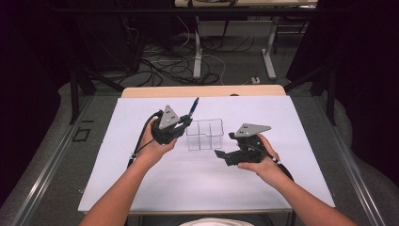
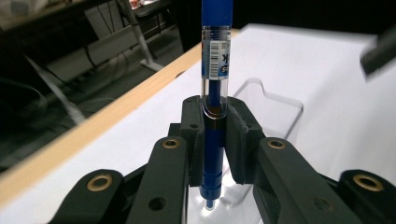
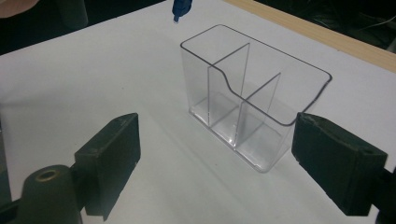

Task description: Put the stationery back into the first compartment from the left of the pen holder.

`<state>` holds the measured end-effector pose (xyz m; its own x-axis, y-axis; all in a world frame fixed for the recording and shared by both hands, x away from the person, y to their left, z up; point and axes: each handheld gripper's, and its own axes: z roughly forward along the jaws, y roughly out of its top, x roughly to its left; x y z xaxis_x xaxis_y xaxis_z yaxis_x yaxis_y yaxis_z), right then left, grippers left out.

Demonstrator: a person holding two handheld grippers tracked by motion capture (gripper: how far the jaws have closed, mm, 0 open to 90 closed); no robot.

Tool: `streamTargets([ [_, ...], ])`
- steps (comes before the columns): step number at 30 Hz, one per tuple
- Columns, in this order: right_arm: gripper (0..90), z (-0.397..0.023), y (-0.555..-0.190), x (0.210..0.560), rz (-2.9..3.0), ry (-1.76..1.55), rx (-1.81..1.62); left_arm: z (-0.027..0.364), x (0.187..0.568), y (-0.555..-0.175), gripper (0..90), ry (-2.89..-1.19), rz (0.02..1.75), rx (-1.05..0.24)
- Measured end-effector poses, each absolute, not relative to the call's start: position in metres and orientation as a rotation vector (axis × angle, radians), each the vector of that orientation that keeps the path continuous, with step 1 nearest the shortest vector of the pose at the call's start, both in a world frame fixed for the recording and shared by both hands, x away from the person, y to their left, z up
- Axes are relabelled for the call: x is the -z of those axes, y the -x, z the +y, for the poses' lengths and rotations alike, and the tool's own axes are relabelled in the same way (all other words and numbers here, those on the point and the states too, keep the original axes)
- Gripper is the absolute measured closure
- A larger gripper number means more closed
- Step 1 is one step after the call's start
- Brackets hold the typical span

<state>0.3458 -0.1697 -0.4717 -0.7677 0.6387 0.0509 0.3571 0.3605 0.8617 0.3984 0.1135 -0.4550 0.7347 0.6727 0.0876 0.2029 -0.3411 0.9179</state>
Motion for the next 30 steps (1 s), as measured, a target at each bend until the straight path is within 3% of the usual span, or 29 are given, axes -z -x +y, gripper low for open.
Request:
streamTargets([
  [7, 15.0, -0.18, -0.349, 0.478, 2.286, -0.932, -1.373, 0.111, 0.47, -0.414, 79.1, -1.802, 0.754, -0.432],
  [19, 15.0, -0.191, -0.351, 0.483, 2.258, -0.968, -1.357, 0.1, 0.49, -0.412, 78.1, -1.833, 0.777, -0.416],
  [30, 14.8, -0.201, -0.351, 0.483, 2.218, -1.002, -1.347, 0.129, 0.474, -0.396, 35.0, -1.773, 0.838, -0.417],
])
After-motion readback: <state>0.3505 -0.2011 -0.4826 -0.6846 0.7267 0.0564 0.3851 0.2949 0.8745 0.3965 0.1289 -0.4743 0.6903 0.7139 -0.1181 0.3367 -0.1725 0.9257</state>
